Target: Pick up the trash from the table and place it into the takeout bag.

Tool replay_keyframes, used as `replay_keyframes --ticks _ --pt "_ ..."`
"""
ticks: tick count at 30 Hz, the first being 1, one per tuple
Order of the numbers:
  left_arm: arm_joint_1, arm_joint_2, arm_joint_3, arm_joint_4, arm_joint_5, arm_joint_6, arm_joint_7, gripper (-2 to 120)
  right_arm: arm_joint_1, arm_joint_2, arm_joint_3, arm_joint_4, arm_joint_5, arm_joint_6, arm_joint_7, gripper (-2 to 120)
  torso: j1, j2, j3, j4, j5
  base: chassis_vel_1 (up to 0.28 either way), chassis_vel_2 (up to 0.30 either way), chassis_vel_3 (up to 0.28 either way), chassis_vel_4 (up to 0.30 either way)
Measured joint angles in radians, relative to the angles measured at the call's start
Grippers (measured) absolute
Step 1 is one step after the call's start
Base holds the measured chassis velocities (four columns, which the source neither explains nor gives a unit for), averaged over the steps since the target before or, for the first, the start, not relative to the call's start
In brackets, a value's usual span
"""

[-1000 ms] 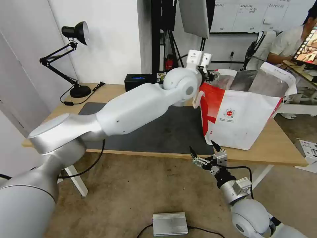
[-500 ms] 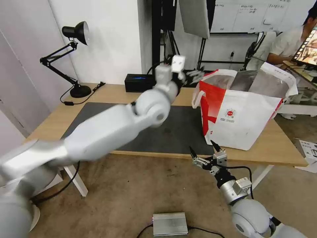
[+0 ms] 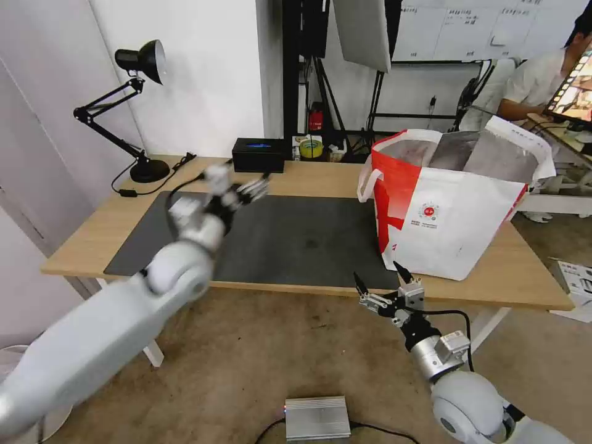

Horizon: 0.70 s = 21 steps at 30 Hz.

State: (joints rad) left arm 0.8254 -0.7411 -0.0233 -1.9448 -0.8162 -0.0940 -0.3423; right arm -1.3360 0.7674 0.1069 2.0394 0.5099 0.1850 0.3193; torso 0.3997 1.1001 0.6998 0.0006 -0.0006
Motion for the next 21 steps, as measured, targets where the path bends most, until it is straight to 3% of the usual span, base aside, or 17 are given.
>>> replay_keyframes --ticks 4,11,14,21 --pt "0.083 0.002 -0.049 -0.008 0.027 -0.023 0.008 100 0.0 0.0 0.0 0.0 0.0 0.0 0.0 100 0.0 0.0 0.0 -0.0004 0.001 0.0 0.0 0.0 0.0" --pt "0.253 -0.063 -0.148 -0.024 0.13 -0.069 0.013 100 0.0 0.0 0.0 0.0 0.0 0.0 0.0 100 0.0 0.0 0.0 -0.0007 0.0007 0.0 0.0 0.0 0.0" --pt "0.389 -0.136 -0.224 -0.026 0.244 -0.098 0.016 100 0.0 0.0 0.0 0.0 0.0 0.0 0.0 100 0.0 0.0 0.0 -0.0008 0.0007 0.0 0.0 0.0 0.0" --pt "0.537 -0.216 -0.309 -0.022 0.329 -0.151 0.04 100 0.0 0.0 0.0 0.0 0.0 0.0 0.0 100 0.0 0.0 0.0 -0.0005 0.0005 0.0 0.0 0.0 0.0"
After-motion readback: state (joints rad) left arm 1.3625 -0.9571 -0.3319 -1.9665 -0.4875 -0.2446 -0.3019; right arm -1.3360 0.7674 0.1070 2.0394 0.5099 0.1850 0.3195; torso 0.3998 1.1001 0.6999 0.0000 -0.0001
